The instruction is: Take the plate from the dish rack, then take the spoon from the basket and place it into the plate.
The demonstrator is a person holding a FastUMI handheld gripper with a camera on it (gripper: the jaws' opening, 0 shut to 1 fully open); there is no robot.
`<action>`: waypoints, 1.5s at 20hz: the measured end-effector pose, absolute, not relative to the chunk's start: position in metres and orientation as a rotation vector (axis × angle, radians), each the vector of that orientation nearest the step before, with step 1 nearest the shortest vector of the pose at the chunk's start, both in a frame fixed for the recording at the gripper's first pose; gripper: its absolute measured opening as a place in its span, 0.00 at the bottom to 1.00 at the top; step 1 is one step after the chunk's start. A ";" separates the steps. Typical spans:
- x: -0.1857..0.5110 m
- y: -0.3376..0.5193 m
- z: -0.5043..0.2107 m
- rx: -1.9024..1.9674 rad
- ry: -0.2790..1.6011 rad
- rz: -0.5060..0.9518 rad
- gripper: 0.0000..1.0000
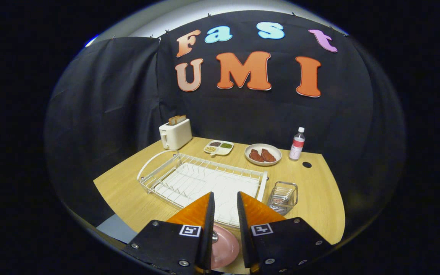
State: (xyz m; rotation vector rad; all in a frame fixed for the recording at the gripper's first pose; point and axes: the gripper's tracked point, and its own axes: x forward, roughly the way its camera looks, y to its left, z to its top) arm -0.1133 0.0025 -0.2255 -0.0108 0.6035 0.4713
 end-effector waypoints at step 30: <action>-0.021 0.028 -0.059 -0.038 0.172 0.347 0.86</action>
